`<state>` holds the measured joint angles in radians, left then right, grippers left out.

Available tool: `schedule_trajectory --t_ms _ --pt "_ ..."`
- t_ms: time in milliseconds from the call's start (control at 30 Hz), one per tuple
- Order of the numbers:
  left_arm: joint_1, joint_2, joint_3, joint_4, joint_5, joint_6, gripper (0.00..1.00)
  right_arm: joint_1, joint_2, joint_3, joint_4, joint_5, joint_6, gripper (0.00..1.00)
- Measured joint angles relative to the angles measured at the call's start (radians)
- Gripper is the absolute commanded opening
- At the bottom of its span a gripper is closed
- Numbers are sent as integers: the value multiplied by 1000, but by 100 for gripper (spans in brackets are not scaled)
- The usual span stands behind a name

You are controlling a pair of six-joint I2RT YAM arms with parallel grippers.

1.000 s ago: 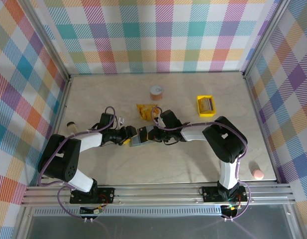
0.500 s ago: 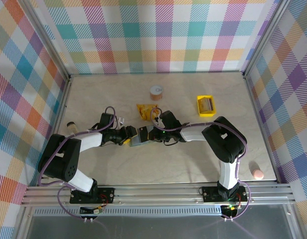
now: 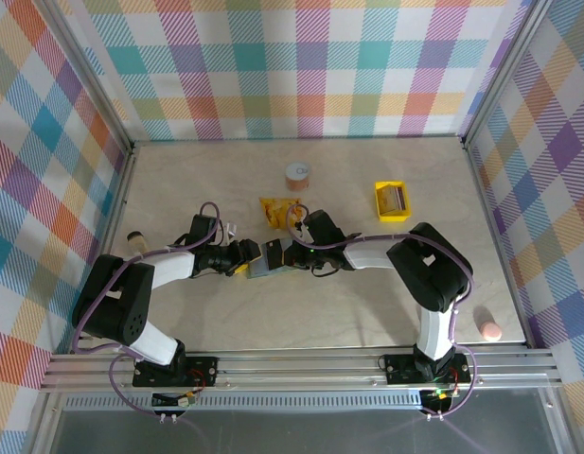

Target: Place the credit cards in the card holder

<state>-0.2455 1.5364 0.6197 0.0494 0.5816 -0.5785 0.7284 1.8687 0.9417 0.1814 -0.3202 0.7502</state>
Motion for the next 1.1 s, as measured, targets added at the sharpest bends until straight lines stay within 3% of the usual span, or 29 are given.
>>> schedule_trajectory --t_ms 1100 --pt "0 0 0 -1 0 0 61 59 68 58 9 -24 77 0"
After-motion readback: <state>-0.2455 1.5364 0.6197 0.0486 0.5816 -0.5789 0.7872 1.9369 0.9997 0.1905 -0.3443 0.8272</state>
